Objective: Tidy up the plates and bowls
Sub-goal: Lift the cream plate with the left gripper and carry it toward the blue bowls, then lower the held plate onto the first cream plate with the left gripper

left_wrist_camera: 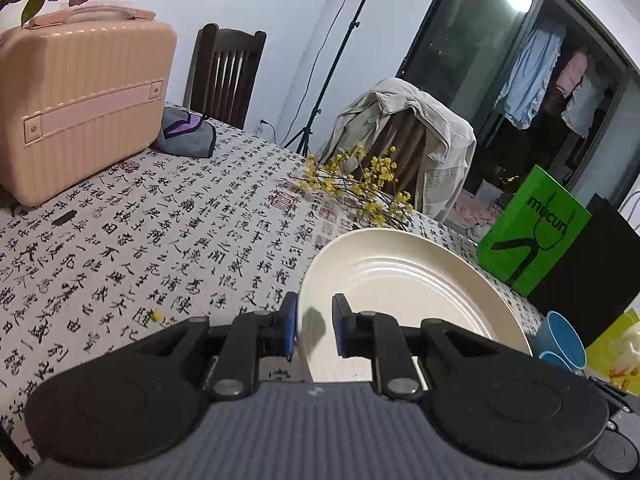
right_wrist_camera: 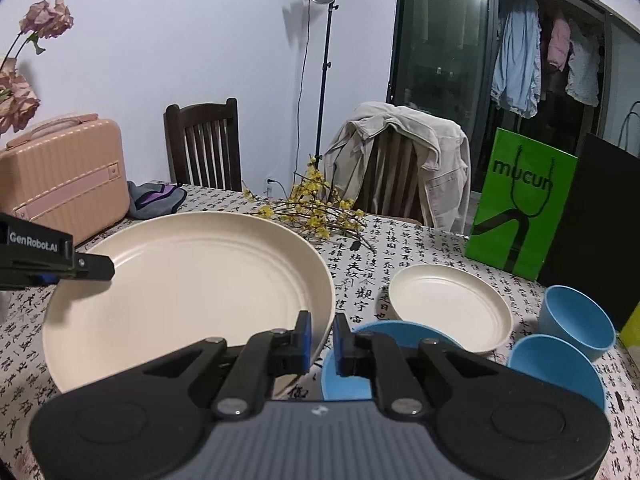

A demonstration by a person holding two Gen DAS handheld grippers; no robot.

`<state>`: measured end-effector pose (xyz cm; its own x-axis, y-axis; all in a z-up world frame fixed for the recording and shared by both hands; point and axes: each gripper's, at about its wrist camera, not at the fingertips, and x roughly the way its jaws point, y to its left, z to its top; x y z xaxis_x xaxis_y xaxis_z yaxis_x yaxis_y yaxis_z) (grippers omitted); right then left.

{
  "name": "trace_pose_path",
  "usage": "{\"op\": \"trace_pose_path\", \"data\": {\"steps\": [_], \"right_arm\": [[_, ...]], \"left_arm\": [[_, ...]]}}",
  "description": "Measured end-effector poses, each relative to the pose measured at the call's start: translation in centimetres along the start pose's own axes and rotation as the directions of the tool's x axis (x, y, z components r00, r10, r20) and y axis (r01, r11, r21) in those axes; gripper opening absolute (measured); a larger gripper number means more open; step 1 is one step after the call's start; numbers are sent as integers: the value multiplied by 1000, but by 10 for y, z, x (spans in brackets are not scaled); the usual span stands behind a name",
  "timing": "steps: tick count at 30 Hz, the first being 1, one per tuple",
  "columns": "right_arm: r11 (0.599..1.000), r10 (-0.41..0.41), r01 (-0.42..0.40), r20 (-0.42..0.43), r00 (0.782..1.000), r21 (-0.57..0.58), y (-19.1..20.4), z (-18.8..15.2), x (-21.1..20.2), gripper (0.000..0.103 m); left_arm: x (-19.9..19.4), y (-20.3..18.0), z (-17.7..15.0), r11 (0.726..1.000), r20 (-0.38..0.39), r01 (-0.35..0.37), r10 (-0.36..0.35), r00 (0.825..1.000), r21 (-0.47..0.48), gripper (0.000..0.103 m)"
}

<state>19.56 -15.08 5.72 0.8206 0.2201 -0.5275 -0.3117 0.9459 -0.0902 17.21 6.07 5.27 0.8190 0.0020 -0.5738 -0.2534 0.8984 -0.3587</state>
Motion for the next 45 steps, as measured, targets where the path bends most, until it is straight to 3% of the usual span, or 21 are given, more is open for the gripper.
{"op": "trace_pose_path", "data": {"steps": [19,45], "right_arm": [[999,-36,35,29,999,36,-12,-34,-52,11],[989,-111,105,56,992,102,-39,-84,-103,11]], "left_arm": [[-41,-14,-39,998,4,46,-46,999,47,18],[-66,-41,-86,984,-26,129,-127,992,123,18]]}}
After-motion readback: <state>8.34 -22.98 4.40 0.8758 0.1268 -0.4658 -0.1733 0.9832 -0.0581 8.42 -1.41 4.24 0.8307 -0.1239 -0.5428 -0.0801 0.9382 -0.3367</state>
